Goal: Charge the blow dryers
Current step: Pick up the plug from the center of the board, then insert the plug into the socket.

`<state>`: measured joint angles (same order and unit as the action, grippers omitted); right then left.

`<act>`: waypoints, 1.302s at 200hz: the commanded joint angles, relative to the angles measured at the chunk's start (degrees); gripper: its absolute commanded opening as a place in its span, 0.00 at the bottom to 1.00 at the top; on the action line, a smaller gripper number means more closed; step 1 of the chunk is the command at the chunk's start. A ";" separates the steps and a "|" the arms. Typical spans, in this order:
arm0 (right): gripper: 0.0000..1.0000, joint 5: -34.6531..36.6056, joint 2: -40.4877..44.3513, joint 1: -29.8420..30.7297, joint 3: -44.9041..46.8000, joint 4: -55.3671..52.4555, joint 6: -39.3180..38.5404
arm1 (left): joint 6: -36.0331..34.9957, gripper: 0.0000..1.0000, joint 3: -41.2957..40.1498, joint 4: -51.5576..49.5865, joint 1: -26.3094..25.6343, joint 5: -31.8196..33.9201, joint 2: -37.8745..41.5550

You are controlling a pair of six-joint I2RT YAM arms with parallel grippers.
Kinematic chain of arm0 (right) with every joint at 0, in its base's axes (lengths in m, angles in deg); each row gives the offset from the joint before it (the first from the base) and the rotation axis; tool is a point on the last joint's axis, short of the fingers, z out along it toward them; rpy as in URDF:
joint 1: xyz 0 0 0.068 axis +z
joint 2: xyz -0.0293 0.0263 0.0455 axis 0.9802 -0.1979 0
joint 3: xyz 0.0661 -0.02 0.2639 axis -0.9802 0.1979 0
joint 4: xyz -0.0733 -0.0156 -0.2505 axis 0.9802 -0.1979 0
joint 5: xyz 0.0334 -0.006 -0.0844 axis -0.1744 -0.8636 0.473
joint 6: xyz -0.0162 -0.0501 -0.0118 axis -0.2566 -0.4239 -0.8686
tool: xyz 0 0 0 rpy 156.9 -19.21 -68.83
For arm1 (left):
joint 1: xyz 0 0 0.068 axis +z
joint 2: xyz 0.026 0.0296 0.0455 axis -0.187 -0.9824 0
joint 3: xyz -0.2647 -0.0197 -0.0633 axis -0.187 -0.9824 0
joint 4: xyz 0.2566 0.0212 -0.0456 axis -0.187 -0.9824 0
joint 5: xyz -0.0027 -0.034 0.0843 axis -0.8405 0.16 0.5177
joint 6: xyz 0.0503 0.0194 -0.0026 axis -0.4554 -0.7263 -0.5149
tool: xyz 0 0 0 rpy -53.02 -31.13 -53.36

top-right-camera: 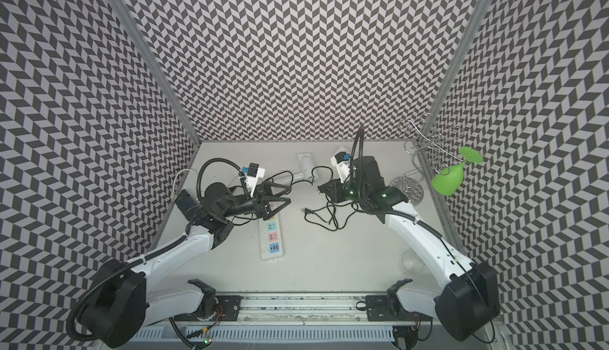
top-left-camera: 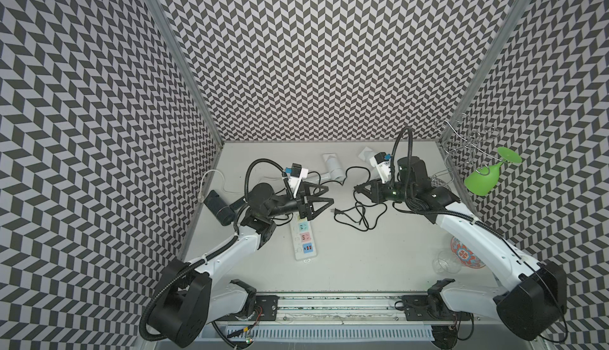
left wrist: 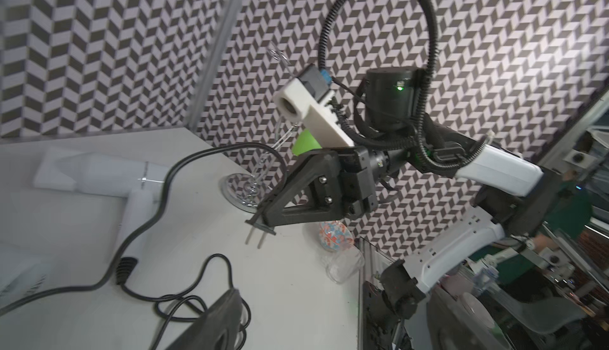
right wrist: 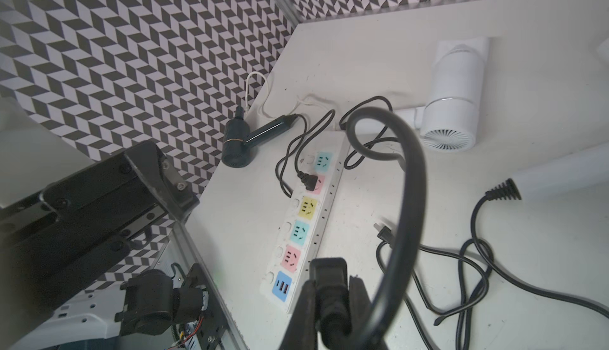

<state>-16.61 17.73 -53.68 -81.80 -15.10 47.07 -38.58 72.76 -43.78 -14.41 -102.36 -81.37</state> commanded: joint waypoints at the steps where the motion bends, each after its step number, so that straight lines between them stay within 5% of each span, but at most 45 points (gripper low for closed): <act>1: 0.00 3.91 2.52 -0.72 2.35 5.62 1.54 | -2.88 0.89 -1.12 -11.14 -0.48 14.72 4.89; 76: 0.00 -0.02 1.21 -1.05 7.96 11.05 2.60 | -2.04 0.89 -12.52 -17.48 -1.83 41.07 23.13; 140: 0.00 -1.12 -5.09 2.79 12.10 19.77 8.16 | -1.85 0.90 -22.59 -12.35 -0.84 49.85 26.12; 260: 0.00 5.63 -19.85 15.17 8.34 29.71 16.50 | 2.18 0.92 -26.95 -9.30 7.54 47.44 23.32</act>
<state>-13.77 -0.13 -40.61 -70.74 9.51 61.04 -37.83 46.82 -55.58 -8.12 -54.39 -58.03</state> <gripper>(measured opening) 0.133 0.922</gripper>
